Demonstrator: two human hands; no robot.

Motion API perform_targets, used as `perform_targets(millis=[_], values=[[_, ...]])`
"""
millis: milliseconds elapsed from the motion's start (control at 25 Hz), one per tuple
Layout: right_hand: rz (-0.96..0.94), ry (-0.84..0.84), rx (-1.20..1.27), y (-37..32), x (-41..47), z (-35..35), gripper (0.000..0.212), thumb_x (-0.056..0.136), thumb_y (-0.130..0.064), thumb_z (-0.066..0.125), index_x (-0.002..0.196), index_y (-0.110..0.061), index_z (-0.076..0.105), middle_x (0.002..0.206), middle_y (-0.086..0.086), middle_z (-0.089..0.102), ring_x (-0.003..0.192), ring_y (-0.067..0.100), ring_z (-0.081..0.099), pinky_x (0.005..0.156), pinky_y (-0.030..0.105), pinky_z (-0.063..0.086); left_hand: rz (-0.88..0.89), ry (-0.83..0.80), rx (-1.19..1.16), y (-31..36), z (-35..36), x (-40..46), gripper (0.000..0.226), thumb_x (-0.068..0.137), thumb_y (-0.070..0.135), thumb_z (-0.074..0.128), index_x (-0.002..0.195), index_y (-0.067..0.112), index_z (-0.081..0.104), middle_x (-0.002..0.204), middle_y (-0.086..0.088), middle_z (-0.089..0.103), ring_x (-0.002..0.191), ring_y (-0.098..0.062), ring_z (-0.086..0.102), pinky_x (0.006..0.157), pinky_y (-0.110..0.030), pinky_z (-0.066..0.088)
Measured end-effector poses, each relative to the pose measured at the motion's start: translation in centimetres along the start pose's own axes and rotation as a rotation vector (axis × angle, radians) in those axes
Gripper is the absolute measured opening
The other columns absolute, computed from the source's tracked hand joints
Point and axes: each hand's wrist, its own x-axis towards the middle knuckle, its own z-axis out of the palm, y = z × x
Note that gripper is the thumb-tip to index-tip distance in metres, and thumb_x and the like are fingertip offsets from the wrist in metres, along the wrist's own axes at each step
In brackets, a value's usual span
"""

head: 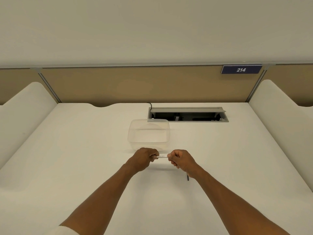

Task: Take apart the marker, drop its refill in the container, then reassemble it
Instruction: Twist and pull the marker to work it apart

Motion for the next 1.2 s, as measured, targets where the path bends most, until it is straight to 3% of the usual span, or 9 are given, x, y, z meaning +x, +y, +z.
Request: perform_targets(millis=[160,400,600,960,1200], values=[[-0.084,0.03,-0.098,0.0,0.1,-0.2,0.021,0.09,-0.026,0.066,0.071,-0.017,0.067,0.063,-0.005,0.062,0.059,0.01,0.052,0.059,0.023,0.042,-0.046,-0.074,-0.083,0.1,-0.8,0.3,0.018,0.099,0.014,0.052,0.089,0.016,0.067,0.067,0.007,0.058,0.058,-0.002,0.047,0.056,-0.014,0.033],[-0.263,0.059,-0.308,0.3,0.2,-0.6,0.014,0.09,-0.015,0.063,0.077,-0.012,0.067,0.064,-0.006,0.059,0.058,0.004,0.047,0.058,0.017,0.038,-0.106,-0.243,-0.102,0.4,-1.7,0.8,0.028,0.1,0.018,0.046,0.082,0.029,0.064,0.061,0.012,0.057,0.063,-0.009,0.047,0.062,-0.025,0.039],[-0.336,0.082,-0.372,0.3,0.0,-0.6,0.014,0.089,-0.01,0.063,0.076,-0.011,0.066,0.061,-0.008,0.054,0.056,0.005,0.043,0.056,0.018,0.035,-0.149,-0.339,-0.17,1.1,-2.1,0.8,0.029,0.101,0.019,0.043,0.084,0.024,0.066,0.061,0.011,0.055,0.054,-0.005,0.044,0.054,-0.02,0.037],[-0.134,0.015,-0.265,-0.4,-0.2,-0.5,0.043,0.098,-0.029,0.049,0.056,-0.022,0.047,0.051,-0.011,0.043,0.051,0.008,0.035,0.057,0.027,0.03,-0.097,-0.141,-0.141,1.0,-2.0,1.3,0.014,0.095,0.016,0.058,0.089,0.019,0.07,0.069,0.006,0.06,0.066,-0.01,0.048,0.061,-0.022,0.038],[-0.226,0.037,-0.275,-0.7,-0.4,-0.8,0.028,0.095,-0.023,0.057,0.068,-0.018,0.062,0.062,-0.007,0.053,0.059,0.009,0.044,0.058,0.022,0.036,-0.106,-0.196,-0.139,1.1,-2.3,0.5,0.028,0.1,0.02,0.047,0.081,0.024,0.067,0.063,0.009,0.057,0.062,-0.009,0.047,0.061,-0.023,0.039]])
